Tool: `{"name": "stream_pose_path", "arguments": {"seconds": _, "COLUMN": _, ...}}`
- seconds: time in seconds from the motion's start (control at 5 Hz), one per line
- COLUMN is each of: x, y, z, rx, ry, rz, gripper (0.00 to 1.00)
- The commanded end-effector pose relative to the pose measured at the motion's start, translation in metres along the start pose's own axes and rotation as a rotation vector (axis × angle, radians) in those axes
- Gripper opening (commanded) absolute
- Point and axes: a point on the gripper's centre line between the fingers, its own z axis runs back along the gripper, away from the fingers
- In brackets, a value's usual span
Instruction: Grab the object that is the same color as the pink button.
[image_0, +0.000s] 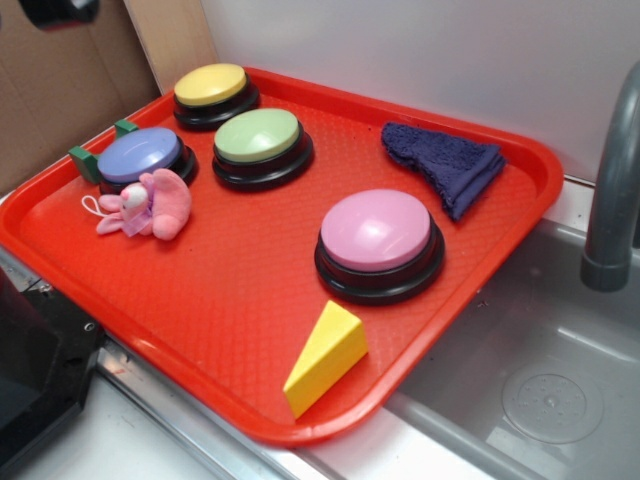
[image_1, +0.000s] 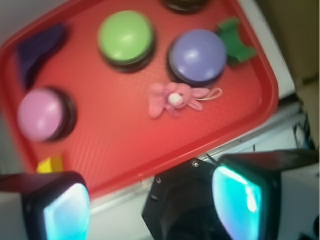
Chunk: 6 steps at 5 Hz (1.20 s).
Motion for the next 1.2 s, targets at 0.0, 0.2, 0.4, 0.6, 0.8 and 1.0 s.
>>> {"name": "stream_pose_path", "arguments": {"seconds": 0.0, "x": 0.014, "y": 0.006, "z": -0.052, "rx": 0.075, "ry": -0.139, "rz": 0.471, "gripper": 1.0}}
{"name": "stream_pose_path", "arguments": {"seconds": 0.2, "x": 0.03, "y": 0.008, "z": -0.081, "rx": 0.145, "ry": -0.229, "rz": 0.711, "gripper": 1.0}}
{"name": "stream_pose_path", "arguments": {"seconds": 0.4, "x": 0.044, "y": 0.018, "z": -0.105, "rx": 0.185, "ry": -0.291, "rz": 0.889, "gripper": 1.0}}
{"name": "stream_pose_path", "arguments": {"seconds": 0.6, "x": 0.054, "y": 0.028, "z": -0.127, "rx": 0.204, "ry": -0.276, "rz": 0.959, "gripper": 1.0}}
{"name": "stream_pose_path", "arguments": {"seconds": 0.8, "x": 0.055, "y": 0.03, "z": -0.14, "rx": 0.228, "ry": -0.292, "rz": 0.966, "gripper": 1.0}}
{"name": "stream_pose_path", "arguments": {"seconds": 1.0, "x": 0.053, "y": 0.031, "z": -0.155, "rx": 0.239, "ry": -0.278, "rz": 0.969, "gripper": 1.0}}
